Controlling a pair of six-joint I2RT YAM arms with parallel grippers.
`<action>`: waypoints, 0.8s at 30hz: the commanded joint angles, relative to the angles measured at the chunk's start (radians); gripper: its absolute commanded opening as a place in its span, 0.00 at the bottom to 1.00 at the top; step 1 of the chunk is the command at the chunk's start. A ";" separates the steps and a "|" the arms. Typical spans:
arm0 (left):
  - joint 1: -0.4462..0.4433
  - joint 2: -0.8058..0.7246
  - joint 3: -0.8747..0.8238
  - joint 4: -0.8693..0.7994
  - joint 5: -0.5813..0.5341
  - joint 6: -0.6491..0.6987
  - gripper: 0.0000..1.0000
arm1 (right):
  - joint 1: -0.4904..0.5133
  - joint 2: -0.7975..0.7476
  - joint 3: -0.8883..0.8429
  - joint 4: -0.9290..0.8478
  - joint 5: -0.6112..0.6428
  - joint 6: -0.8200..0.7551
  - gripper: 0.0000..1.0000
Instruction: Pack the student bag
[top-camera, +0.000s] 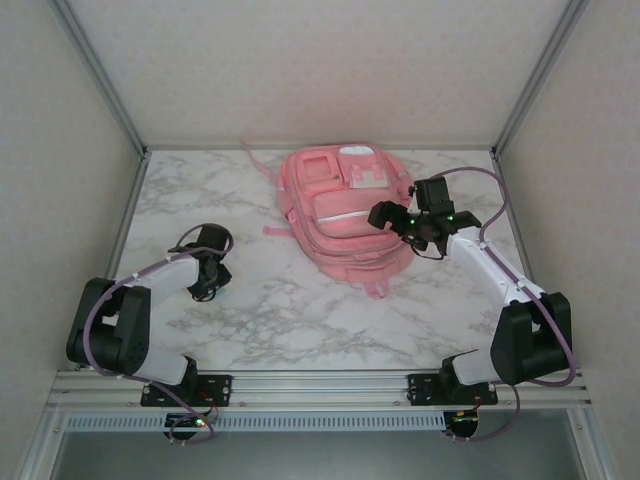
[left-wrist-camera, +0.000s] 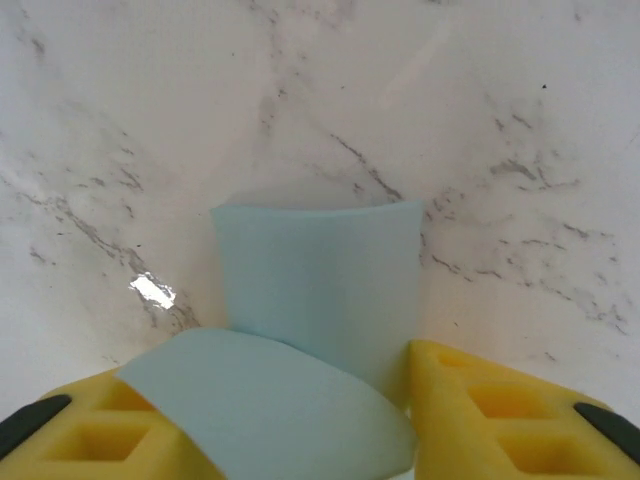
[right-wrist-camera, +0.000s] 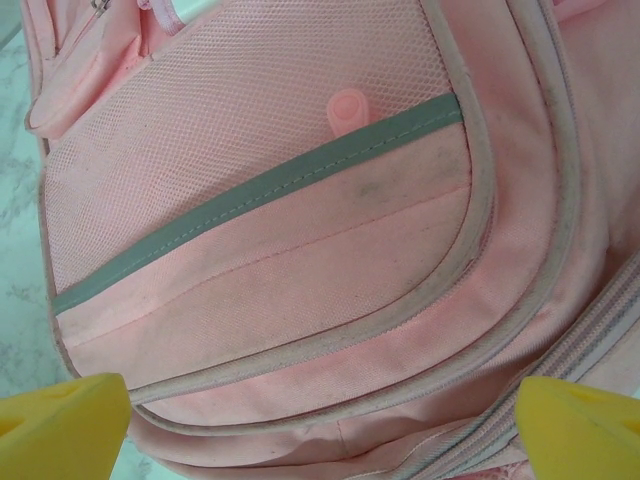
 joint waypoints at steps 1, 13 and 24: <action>0.004 0.004 -0.006 0.055 0.055 -0.017 0.43 | -0.003 0.002 -0.005 0.016 -0.028 0.006 0.99; -0.082 -0.122 0.218 0.121 0.173 -0.196 0.48 | 0.194 -0.004 -0.045 0.259 -0.189 0.012 0.99; -0.249 -0.078 0.279 0.297 0.186 -0.392 0.49 | 0.396 0.112 -0.044 0.569 -0.186 0.090 0.81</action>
